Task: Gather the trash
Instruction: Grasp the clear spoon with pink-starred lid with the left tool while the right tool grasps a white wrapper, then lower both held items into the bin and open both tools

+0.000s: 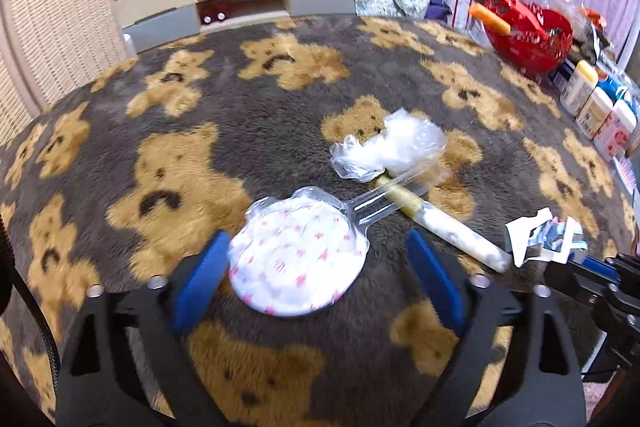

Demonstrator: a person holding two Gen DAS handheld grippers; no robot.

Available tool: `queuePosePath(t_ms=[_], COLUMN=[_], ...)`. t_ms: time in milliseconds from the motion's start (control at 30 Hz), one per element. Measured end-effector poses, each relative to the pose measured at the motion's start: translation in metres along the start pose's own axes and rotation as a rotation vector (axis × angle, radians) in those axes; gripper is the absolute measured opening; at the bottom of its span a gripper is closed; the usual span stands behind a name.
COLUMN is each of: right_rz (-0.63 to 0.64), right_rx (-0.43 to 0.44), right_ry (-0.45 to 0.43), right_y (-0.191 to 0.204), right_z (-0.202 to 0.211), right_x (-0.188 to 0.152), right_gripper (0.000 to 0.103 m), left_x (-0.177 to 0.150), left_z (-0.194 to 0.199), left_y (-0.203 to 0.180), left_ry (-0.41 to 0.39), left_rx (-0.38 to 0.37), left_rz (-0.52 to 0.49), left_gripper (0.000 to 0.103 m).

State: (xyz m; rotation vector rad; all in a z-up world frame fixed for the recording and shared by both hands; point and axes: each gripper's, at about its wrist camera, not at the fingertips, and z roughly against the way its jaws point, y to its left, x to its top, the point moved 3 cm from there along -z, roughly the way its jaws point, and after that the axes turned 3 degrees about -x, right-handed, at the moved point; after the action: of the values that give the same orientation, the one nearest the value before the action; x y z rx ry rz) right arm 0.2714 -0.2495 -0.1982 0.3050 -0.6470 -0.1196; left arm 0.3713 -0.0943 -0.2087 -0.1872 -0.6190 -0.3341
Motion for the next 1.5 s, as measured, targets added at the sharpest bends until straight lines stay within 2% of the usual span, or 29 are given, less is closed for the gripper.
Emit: queuePosePath(t_ms=[67,167,400,567,800,1167,1300,1500], right_rz=[-0.004,-0.016,-0.018,-0.009,0.012,0.058,0.066,0.054], right_rx=[-0.005,-0.005,-0.004,0.009,0.033,0.041,0.046,0.033], right_ry=[0.007,0.011,0.003,-0.01,-0.005,-0.016,0.001,0.08], right_y=[-0.003,-0.007,-0.005,0.006,0.028,0.045,0.041,0.026], right_z=[-0.005,-0.008,-0.002,0.019,0.055,0.122,0.132,0.117], right_x=[0.0,-0.001,-0.002,-0.011,-0.042,-0.112,-0.143,-0.187], right_gripper=[0.015,0.015,0.015,0.015,0.015,0.015,0.015,0.015], left_x=[-0.001,0.001,-0.001,-0.018,-0.061,-0.145,-0.182,-0.233], left_z=[-0.007,-0.006,0.007,0.035,0.097,0.194,0.21,0.209], left_y=[0.0,0.004,0.006,0.003,0.005,-0.02,-0.034,-0.046], left_ry=[0.014,-0.002,-0.019,-0.037,-0.058,-0.102,-0.094,-0.046], left_rx=[-0.003,-0.003,-0.022,-0.034,-0.049,-0.073,-0.084,-0.092], left_rz=[-0.008,-0.013,-0.004,0.013,0.102,0.161,0.172,0.194], left_gripper=[0.06,0.049,0.046,0.046,0.046,0.046,0.046,0.047])
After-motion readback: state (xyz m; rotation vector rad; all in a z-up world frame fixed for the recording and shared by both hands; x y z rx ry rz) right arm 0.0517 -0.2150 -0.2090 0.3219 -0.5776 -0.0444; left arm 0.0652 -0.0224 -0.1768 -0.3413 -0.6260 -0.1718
